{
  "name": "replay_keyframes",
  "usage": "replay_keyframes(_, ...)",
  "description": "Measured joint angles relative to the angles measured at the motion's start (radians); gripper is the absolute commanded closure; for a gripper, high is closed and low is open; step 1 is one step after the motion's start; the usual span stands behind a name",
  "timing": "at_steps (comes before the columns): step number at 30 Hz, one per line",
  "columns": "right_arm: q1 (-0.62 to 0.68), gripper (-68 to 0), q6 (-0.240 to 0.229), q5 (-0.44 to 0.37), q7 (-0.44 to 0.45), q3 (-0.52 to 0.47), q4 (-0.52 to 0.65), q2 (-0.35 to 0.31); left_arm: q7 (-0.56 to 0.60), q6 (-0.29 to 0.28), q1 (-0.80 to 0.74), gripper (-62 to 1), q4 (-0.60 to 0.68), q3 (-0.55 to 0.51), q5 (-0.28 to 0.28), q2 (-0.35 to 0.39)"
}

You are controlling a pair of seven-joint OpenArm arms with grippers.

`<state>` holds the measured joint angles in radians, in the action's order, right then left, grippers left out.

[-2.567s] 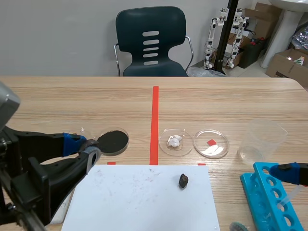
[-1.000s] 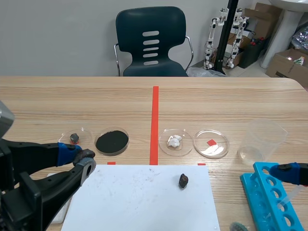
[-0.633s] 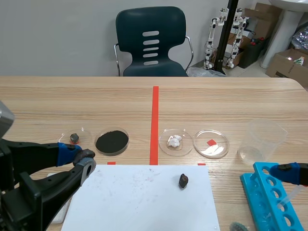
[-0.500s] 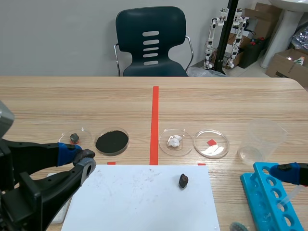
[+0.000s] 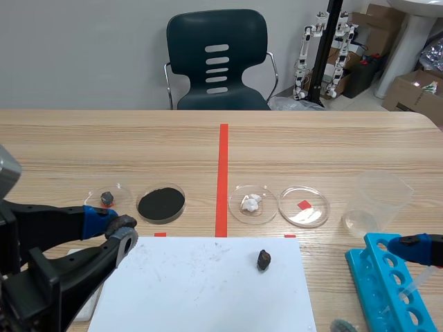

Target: Lower the mineral onto the iron filings and hold still

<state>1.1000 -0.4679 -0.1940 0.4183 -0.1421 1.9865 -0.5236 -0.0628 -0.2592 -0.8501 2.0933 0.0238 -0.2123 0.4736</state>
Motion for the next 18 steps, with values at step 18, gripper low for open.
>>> replay_keyframes(18, 0.000, -60.4, 0.000, 0.000, 0.000, 0.000, 0.000, 0.000, -0.015, 0.000, 0.000, -13.0, -0.001, 0.000, 0.000, 0.000)
